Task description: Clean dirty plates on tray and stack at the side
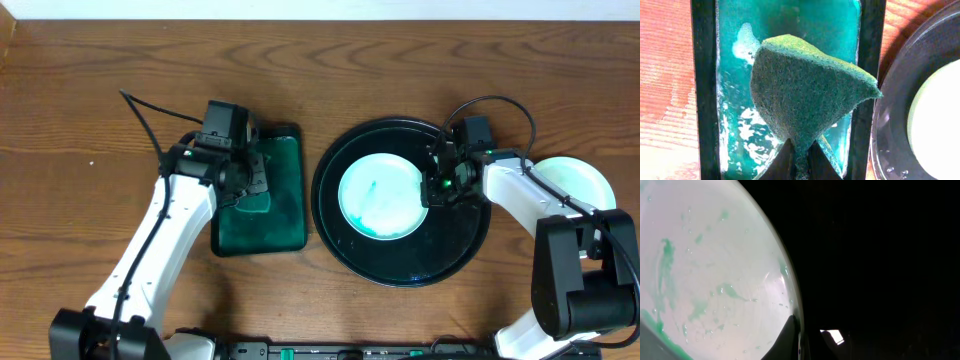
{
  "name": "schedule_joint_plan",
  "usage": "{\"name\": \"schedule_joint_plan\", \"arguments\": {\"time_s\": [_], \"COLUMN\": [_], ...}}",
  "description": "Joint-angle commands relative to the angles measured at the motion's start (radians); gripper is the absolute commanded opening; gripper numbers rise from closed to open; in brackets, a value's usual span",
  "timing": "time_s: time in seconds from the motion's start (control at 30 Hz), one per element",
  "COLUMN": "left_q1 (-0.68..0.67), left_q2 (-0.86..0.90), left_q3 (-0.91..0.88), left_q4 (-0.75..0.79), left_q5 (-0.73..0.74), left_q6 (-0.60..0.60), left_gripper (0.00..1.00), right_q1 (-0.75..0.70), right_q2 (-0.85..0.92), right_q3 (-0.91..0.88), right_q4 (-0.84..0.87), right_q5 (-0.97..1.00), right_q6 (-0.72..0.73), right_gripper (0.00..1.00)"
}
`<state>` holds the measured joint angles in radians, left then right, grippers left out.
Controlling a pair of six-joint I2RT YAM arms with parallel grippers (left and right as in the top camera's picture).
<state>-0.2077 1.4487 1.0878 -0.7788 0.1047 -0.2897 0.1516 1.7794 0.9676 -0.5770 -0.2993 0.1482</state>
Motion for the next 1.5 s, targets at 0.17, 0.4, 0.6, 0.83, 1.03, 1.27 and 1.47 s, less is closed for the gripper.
{"name": "schedule_joint_plan", "arguments": {"time_s": [0.17,0.4,0.6,0.83,1.03,1.27,1.47], "left_q1": [-0.002,-0.023,-0.297,-0.415,-0.415,-0.443,-0.482], "left_q2": [0.014,0.014,0.154,0.391,0.432,0.462,0.537], "left_q3": [0.014,0.014,0.014,0.014,0.018,0.017,0.017], "left_q4": [-0.001,0.069,0.304,0.466,0.367,0.423,0.528], "left_q5": [-0.048,0.306,0.266,0.229,-0.043,0.252,0.388], "left_q6": [0.043,0.035,-0.1,-0.116,-0.085,-0.128,-0.188], "left_gripper": [0.07,0.07,0.07,0.07,0.07,0.07,0.07], "right_q1": [0.026,0.077,0.093,0.093,0.106,0.211,0.237], "right_q2": [0.044,0.044,0.044,0.044,0.044,0.044,0.044], "right_q3": [-0.015,-0.015,-0.015,-0.015,-0.015,-0.015,-0.015], "right_q4": [0.008,0.026,0.024,0.016,0.011,0.02,0.019], "right_q5": [-0.028,-0.023,0.006,0.006,-0.002,-0.004,-0.005], "right_q6": [-0.069,-0.056,0.013,0.013,0.011,0.004,0.004], "right_gripper": [0.01,0.01,0.01,0.01,0.01,0.01,0.01]}}
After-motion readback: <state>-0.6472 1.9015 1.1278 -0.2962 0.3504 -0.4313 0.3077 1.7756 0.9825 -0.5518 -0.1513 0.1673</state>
